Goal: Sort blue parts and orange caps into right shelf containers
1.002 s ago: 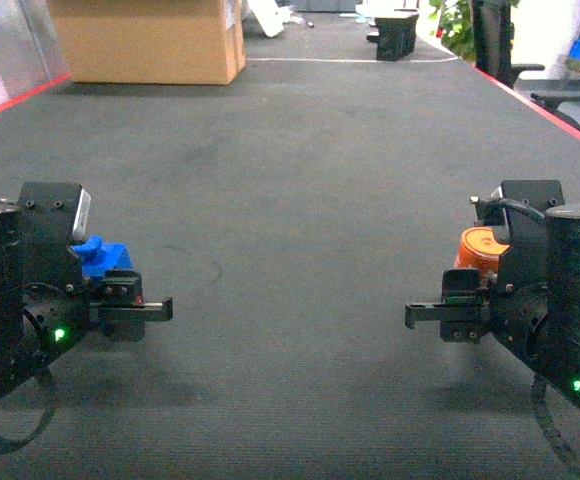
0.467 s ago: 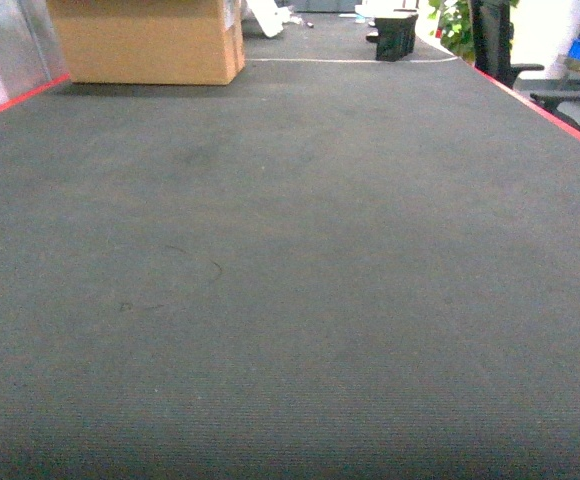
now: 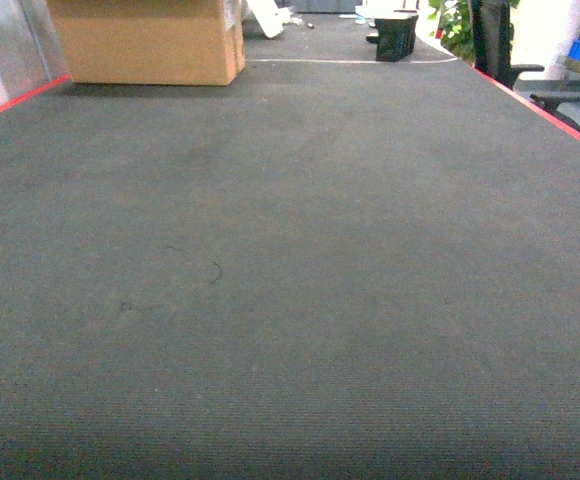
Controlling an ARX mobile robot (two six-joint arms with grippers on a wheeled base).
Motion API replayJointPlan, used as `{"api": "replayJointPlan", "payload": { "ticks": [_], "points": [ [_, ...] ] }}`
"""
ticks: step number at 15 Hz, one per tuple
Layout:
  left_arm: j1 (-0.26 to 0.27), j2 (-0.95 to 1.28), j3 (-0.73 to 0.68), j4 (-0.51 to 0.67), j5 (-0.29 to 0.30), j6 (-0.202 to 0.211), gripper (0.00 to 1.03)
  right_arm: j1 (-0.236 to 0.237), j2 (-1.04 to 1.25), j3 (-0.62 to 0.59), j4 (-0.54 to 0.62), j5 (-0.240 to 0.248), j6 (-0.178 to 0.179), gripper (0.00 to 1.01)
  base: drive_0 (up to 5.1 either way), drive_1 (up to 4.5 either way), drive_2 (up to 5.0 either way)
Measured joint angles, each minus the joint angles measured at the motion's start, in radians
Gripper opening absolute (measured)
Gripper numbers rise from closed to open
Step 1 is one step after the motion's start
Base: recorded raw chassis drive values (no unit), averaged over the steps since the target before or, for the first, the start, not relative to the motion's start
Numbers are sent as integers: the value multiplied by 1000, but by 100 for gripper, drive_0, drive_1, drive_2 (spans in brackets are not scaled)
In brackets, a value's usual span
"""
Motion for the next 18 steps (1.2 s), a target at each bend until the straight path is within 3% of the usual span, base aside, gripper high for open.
{"api": "replayJointPlan", "payload": {
  "ticks": [2,5,6,7,8,9,12,13,14,15,16,17,18],
  "points": [
    [-21,-43,1,-61,-2,-3,43,26,-77,-5,-47,38,-2,41,0,0,0],
    [-26,-31,0,-73,-2,-7,43,34,-92,-12,-56,41,-2,41,0,0,0],
    [-3,-68,22,-206,63,-29,43,26,-101,-5,-101,16,2,41,0,0,0],
    [59,-146,31,-359,203,-64,43,-31,-143,8,-230,-123,2,41,0,0,0],
    [117,-219,23,-478,311,-88,43,-89,-185,3,-299,-216,2,41,0,0,0],
    [162,-259,9,-521,380,-98,43,-128,-204,-4,-314,-281,2,41,0,0,0],
    [270,-343,-43,-575,505,-114,43,-216,-264,-35,-342,-381,2,41,0,0,0],
    [300,-373,-52,-585,537,-114,43,-222,-324,-37,-431,-382,2,41,0,0,0],
    [324,-397,-58,-597,556,-114,43,-246,-409,-53,-488,-435,2,41,0,0,0],
    [351,-418,-69,-613,583,-115,43,-356,-425,-52,-473,-534,2,41,0,0,0],
    [369,-439,-79,-627,602,-115,43,-398,-426,-54,-483,-535,4,41,0,0,0],
    [408,-460,-84,-647,663,-115,43,-389,-430,-61,-481,-556,3,41,0,0,0],
    [496,-484,-92,-658,733,-115,43,-385,-458,-85,-474,-561,3,41,0,0,0]
  ]
}}
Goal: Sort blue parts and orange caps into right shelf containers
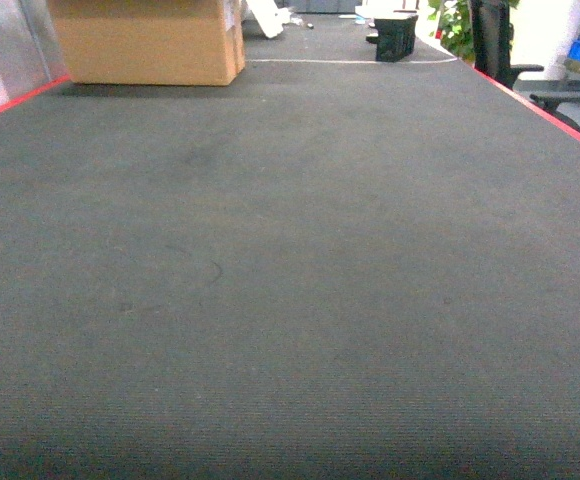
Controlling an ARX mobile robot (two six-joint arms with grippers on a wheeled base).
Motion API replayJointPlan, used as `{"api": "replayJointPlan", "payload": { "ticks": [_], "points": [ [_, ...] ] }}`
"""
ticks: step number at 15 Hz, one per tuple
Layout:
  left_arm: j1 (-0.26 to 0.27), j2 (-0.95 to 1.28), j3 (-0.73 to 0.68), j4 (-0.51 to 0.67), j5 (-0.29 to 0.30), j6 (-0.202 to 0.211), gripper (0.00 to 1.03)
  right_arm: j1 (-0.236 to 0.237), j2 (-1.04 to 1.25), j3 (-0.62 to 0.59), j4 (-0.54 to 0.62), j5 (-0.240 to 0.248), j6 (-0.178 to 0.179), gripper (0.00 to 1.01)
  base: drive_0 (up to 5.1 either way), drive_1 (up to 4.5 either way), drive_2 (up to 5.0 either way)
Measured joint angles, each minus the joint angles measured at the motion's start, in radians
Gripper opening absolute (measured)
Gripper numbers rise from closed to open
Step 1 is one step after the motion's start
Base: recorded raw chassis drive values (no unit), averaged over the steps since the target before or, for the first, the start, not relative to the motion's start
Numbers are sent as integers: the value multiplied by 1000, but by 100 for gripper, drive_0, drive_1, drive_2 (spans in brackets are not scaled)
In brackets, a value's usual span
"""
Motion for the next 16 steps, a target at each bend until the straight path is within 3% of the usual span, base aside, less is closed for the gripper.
{"api": "replayJointPlan", "payload": {
  "ticks": [1,4,5,6,16],
  "points": [
    [21,-14,-2,-7,-10,-3,43,0,-7,-5,-7,4,1,41,0,0,0],
    [7,-86,-29,-56,13,-3,43,0,-10,-5,-6,3,2,41,0,0,0],
    [11,-195,-31,-200,13,-3,43,0,-10,-5,-5,3,2,41,0,0,0],
    [11,-217,-28,-163,14,-3,43,0,-10,-5,-5,2,2,41,0,0,0],
    [11,-218,-31,-186,13,-3,43,0,-10,-5,-5,3,2,41,0,0,0]
  ]
}}
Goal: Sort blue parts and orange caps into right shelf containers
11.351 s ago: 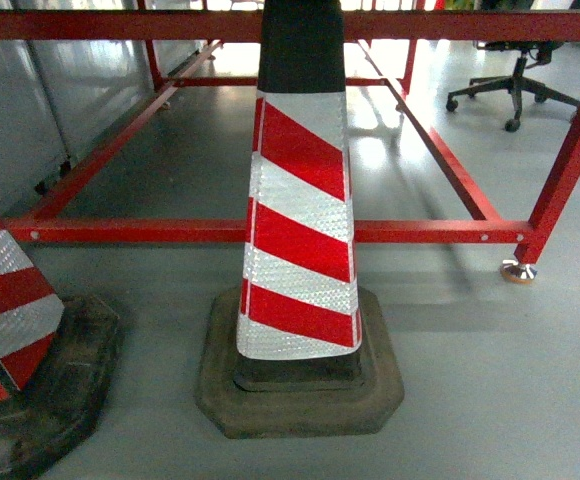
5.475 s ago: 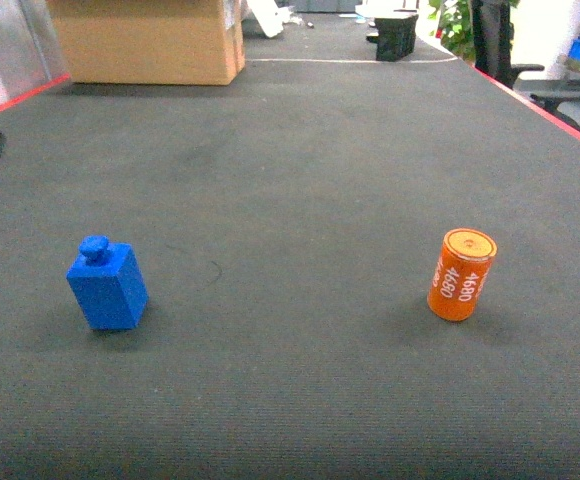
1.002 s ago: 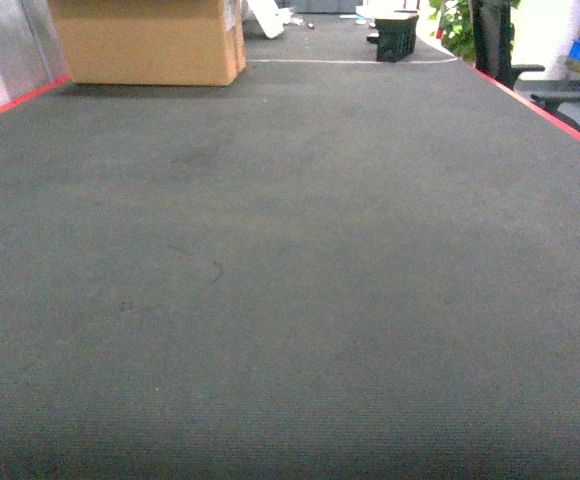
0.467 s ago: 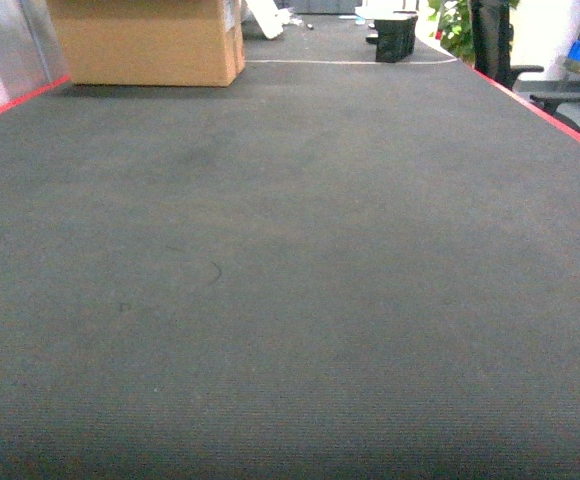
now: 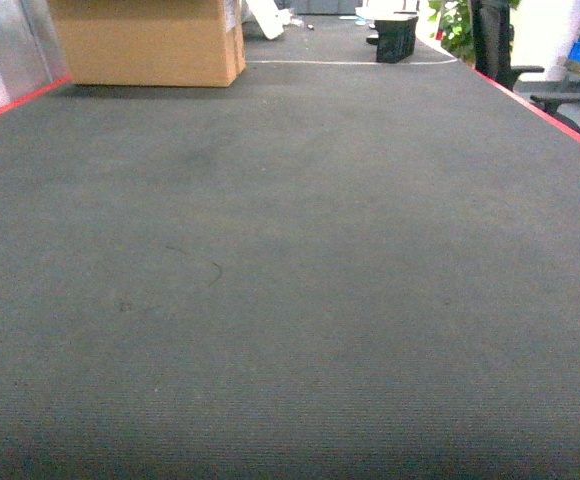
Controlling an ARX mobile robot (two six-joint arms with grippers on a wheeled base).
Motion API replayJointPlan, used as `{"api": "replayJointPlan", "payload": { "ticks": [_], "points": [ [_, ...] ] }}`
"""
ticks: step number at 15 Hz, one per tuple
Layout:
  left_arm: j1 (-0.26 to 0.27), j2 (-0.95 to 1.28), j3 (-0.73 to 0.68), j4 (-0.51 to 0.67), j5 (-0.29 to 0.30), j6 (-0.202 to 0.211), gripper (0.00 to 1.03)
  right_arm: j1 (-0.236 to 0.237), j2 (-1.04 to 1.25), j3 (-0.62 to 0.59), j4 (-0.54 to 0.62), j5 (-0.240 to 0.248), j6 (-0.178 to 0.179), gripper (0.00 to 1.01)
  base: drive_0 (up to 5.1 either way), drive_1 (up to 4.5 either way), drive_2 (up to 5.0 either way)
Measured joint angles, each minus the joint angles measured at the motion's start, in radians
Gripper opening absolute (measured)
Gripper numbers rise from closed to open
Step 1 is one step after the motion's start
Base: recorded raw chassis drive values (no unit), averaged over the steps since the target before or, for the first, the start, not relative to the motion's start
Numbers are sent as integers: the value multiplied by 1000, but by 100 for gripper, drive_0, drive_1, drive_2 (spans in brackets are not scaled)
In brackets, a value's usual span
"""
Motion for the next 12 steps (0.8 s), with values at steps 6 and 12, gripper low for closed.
{"api": "replayJointPlan", "payload": {
  "ticks": [6,12],
  "points": [
    [1,0,0,0,-1,0,43,0,0,0,0,0,0,41,-113,-113,-113],
    [1,0,0,0,0,0,43,0,0,0,0,0,0,41,-158,-158,-158]
  ]
}}
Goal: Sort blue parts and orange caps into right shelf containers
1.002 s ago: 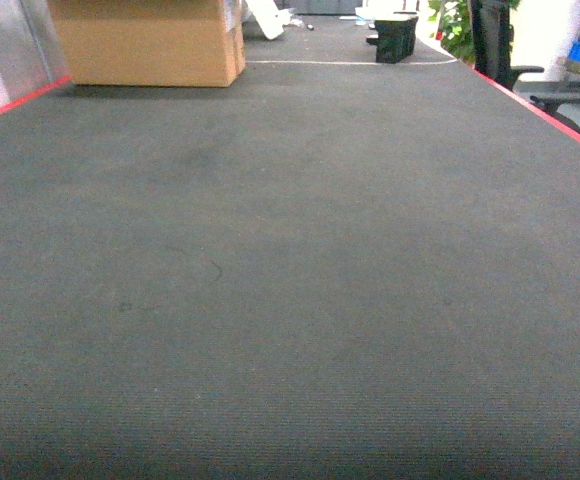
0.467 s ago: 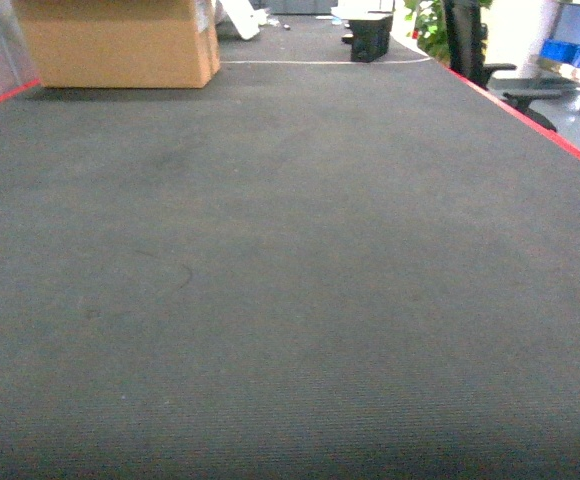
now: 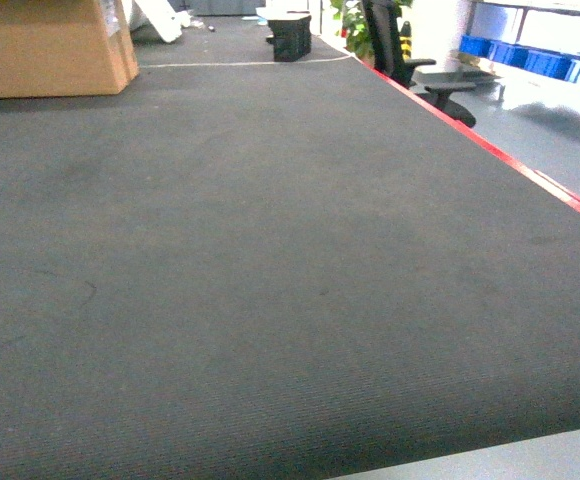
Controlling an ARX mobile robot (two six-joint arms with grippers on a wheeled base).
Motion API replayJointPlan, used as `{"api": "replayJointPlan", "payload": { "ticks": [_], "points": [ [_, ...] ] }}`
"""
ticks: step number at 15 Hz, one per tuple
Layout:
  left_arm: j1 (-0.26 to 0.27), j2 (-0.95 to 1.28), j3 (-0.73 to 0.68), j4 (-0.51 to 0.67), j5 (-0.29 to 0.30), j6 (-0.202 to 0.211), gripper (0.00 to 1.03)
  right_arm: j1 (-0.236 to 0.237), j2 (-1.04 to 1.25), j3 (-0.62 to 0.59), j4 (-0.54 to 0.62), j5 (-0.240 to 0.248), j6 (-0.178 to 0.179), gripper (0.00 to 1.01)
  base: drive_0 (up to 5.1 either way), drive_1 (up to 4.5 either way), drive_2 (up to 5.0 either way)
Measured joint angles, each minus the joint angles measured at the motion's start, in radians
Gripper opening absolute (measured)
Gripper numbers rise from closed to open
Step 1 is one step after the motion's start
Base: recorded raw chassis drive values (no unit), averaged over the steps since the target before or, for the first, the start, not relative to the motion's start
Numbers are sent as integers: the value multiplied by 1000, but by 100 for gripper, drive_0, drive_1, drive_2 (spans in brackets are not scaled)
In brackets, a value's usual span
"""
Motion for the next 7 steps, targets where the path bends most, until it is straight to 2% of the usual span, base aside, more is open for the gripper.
{"api": "replayJointPlan", "payload": {
  "ticks": [7],
  "points": [
    [0,0,0,0,0,0,43,0,0,0,0,0,0,41,-166,-166,-166]
  ]
}}
